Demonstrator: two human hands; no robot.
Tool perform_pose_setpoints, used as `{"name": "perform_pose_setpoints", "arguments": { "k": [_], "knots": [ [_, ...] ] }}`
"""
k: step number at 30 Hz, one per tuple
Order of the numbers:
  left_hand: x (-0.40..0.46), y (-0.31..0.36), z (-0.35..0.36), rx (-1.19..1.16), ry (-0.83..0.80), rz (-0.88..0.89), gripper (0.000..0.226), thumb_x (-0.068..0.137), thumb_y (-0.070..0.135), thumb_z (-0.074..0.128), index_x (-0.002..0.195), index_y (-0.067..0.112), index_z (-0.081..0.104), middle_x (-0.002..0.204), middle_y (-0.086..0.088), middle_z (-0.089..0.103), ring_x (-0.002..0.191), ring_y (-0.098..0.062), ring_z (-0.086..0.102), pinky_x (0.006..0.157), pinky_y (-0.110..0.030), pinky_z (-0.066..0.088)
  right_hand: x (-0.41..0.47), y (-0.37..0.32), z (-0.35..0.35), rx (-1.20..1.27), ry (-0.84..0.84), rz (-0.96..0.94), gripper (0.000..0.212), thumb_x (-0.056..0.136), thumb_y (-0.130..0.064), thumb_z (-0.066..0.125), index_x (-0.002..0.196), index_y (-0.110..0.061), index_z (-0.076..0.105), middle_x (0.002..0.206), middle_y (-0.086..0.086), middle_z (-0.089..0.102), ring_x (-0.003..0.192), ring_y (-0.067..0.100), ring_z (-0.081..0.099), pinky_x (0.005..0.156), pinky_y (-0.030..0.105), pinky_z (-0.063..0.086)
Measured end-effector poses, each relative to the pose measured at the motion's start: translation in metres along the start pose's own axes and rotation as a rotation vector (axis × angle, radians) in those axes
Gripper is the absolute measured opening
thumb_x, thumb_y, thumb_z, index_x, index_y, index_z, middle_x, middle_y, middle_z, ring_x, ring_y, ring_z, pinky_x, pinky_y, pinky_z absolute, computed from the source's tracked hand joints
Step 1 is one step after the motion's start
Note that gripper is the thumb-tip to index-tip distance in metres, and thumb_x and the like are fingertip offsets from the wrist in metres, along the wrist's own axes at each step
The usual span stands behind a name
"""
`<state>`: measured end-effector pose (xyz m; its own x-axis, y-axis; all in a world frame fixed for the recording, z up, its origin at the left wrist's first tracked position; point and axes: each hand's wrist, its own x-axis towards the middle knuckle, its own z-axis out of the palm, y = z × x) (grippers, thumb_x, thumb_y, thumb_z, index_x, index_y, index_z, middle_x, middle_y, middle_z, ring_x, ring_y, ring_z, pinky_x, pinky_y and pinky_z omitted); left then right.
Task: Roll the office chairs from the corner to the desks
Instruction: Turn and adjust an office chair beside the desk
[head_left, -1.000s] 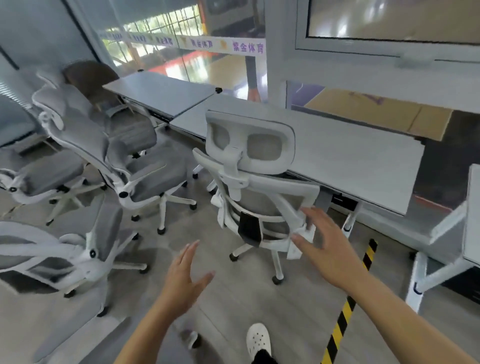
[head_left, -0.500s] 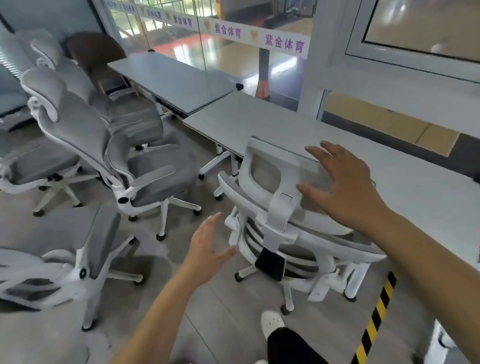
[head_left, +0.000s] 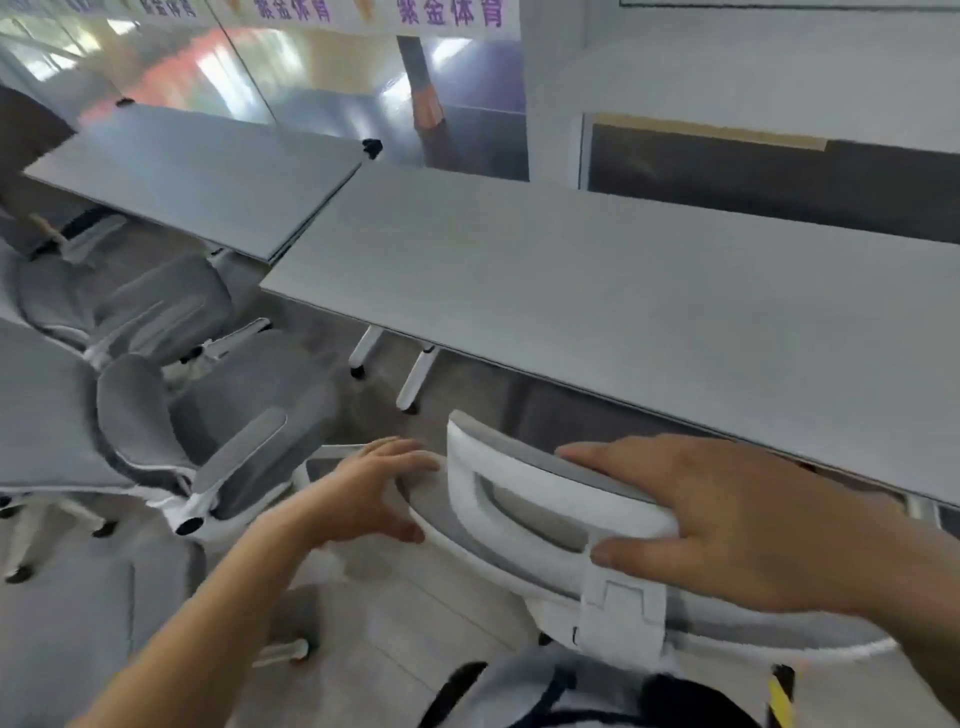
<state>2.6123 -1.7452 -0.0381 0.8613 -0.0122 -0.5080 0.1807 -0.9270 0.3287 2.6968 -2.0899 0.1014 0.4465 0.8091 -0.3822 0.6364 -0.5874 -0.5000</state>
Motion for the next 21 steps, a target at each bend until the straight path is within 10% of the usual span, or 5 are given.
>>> {"name": "perform_pose_setpoints", "arguments": {
  "k": [5,12,16,21],
  "knots": [
    [0.044,0.0,-0.028,0.073,-0.358,0.249,0.076,0.068,0.03,0.086,0.118,0.064,0.04,0.12,0.047,0.037,0.11,0.03,0.03,0.095,0.004,0.018,0.018,-0.009,-0.009,0.07,-0.032,0.04,0.078,0.083,-0.058,0.059,0.144,-0.061,0.011,0.128,-0.036,0.046,0.115,-0.008,0.044,0.093,0.02,0.041],
    [0.087,-0.002,-0.047,0.227,-0.671,0.535,0.092,0.064,0.035,0.082,0.13,0.07,0.029,0.131,0.046,0.03,0.125,0.011,0.031,0.111,-0.023,0.027,0.031,-0.07,0.02,-0.092,0.315,0.426,0.038,0.082,-0.068,0.05,0.115,-0.049,0.05,0.091,-0.02,0.059,0.089,0.004,0.053,0.074,0.023,0.044],
    [0.102,-0.013,-0.047,0.272,-0.759,0.707,0.094,0.066,0.038,0.076,0.136,0.067,0.021,0.137,0.04,0.032,0.125,0.006,0.038,0.108,-0.027,0.035,0.058,-0.107,0.046,-0.222,0.635,0.788,0.049,0.066,-0.084,0.05,0.089,-0.044,0.065,0.076,-0.019,0.059,0.076,0.006,0.055,0.069,0.029,0.037],
    [0.1,-0.034,-0.038,0.185,-0.699,0.783,0.094,0.056,0.05,0.071,0.136,0.068,0.023,0.141,0.032,0.04,0.127,0.0,0.043,0.108,-0.035,0.039,0.074,-0.138,0.044,-0.138,0.577,1.029,0.071,0.052,-0.101,0.045,0.091,-0.046,0.065,0.081,-0.019,0.057,0.084,0.006,0.052,0.087,0.036,0.038]
  ]
}}
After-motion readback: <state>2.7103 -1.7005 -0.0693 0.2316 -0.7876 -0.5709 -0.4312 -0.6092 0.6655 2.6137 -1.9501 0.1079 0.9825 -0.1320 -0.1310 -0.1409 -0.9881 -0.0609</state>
